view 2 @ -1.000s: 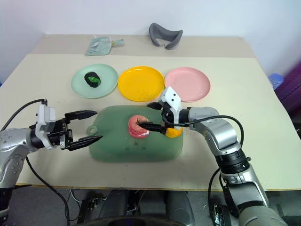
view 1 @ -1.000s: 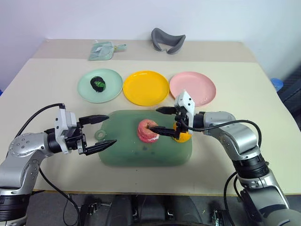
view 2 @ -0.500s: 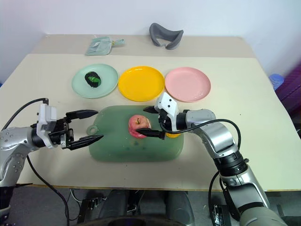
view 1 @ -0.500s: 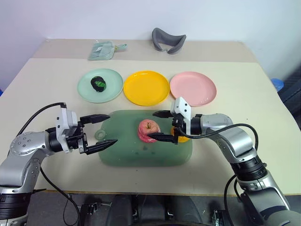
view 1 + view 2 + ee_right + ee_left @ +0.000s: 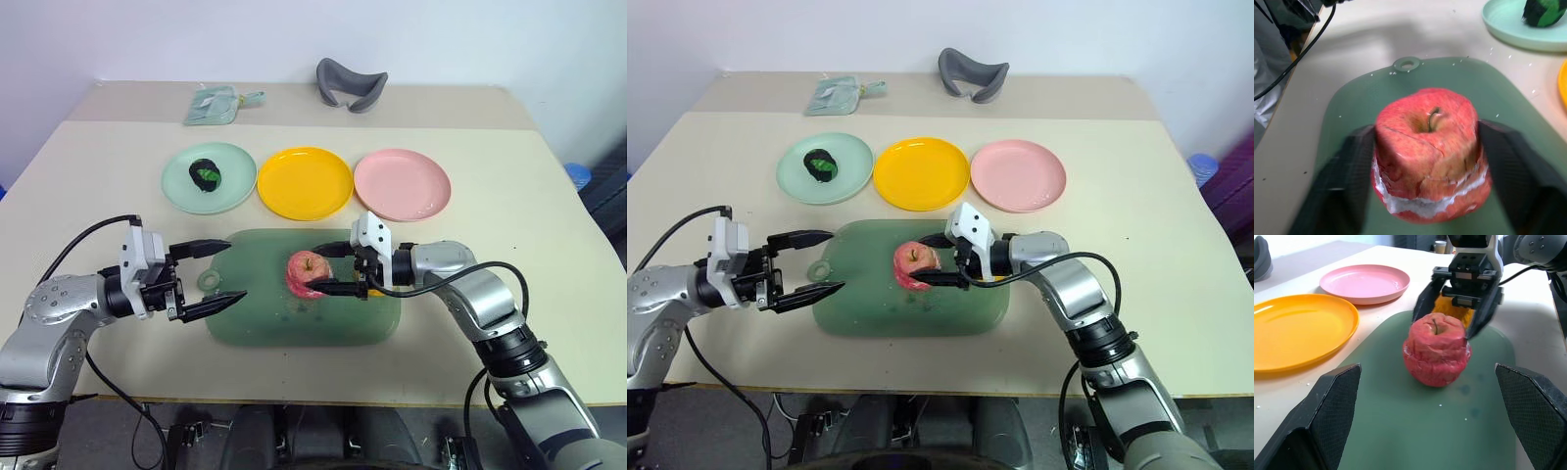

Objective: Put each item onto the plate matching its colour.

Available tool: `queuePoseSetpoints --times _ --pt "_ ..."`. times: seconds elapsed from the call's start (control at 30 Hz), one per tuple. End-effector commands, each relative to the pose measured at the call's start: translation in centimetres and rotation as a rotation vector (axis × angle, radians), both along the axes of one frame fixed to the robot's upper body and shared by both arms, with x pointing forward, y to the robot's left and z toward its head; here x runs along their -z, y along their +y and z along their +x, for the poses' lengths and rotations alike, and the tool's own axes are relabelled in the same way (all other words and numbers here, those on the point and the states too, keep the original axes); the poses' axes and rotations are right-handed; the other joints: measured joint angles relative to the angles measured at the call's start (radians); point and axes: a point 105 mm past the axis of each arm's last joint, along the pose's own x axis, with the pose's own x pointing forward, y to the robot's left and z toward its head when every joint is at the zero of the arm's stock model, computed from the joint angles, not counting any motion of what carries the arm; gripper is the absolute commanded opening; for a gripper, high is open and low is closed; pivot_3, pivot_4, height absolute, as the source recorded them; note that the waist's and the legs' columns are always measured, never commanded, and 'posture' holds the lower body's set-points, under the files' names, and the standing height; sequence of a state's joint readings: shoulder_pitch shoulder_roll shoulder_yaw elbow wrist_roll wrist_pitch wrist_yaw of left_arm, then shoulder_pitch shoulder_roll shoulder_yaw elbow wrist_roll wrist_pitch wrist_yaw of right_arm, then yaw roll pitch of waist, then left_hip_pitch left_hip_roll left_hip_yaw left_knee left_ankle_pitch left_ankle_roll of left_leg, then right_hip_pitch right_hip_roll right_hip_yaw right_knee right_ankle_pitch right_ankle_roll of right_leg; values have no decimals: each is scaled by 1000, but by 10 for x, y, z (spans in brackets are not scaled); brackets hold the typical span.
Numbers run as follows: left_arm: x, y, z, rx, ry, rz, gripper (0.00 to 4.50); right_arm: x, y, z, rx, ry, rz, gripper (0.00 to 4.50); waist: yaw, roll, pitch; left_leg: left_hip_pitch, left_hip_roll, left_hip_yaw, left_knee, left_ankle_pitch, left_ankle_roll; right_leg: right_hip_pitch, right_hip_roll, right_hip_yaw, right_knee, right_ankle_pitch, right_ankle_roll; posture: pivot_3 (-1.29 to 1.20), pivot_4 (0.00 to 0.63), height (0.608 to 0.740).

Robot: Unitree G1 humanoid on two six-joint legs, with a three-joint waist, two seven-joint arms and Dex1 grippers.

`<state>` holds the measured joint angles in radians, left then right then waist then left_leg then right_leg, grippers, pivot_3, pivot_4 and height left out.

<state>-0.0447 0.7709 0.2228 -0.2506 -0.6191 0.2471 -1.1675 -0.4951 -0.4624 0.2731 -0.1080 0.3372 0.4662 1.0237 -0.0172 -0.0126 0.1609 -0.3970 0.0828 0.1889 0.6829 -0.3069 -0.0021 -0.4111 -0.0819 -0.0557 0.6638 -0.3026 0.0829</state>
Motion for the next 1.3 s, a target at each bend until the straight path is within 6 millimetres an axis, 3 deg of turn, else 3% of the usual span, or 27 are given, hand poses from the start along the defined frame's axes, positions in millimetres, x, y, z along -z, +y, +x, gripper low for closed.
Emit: queuePoseSetpoints --times 0.03,0.17,0.23,0.4,0.57,0.67,0.8,0.93,1.3 --pt "-6 -3 -2 3 -46 -2 4500 -7 1 4 15 -38 27 3273 0 0 0 0 0 0 0 0 0 0 0 0 0 0 0 0 150 740" --pt "-7 -3 -1 -7 -48 -11 4500 -27 1 9 35 -75 99 3273 1 0 0 0 0 0 0 0 0 0 0 0 0 0 0 0 150 740" --pt "-7 -4 1 -18 -46 -23 4500 -53 1 18 72 -95 203 3273 0 0 0 0 0 0 0 0 0 0 0 0 0 0 0 0 150 740" --pt "-8 -9 12 -95 -55 -48 4500 -109 -22 70 339 -218 367 3273 -2 0 0 0 0 0 0 0 0 0 0 0 1 0 0 0 150 740" --pt "-17 -20 29 -191 -105 -62 4500 -121 -71 122 649 -313 338 3273 5 0 0 0 -1 1 0 0 0 1 -1 0 0 0 0 0 150 740" --pt "-26 -27 35 -221 -142 -108 4500 -118 -95 138 756 -323 324 3273 1 1 0 0 -1 2 0 0 0 1 0 0 0 0 0 0 150 740" --pt "-26 -26 34 -230 -139 -125 4500 -113 -95 133 691 -274 327 3273 -13 2 1 -1 0 2 -1 0 0 -2 0 1 0 0 0 0 150 740" --pt "-17 -14 28 -225 -117 -92 4500 -97 -76 108 514 -182 289 4467 -28 2 1 -1 1 1 -2 1 -1 -2 1 1 1 0 0 0 150 740" --pt "2 10 10 -178 -31 -22 4500 -39 -3 37 135 -17 80 4467 -24 2 1 -2 1 1 -1 0 -1 -2 0 0 1 0 0 0 150 740"
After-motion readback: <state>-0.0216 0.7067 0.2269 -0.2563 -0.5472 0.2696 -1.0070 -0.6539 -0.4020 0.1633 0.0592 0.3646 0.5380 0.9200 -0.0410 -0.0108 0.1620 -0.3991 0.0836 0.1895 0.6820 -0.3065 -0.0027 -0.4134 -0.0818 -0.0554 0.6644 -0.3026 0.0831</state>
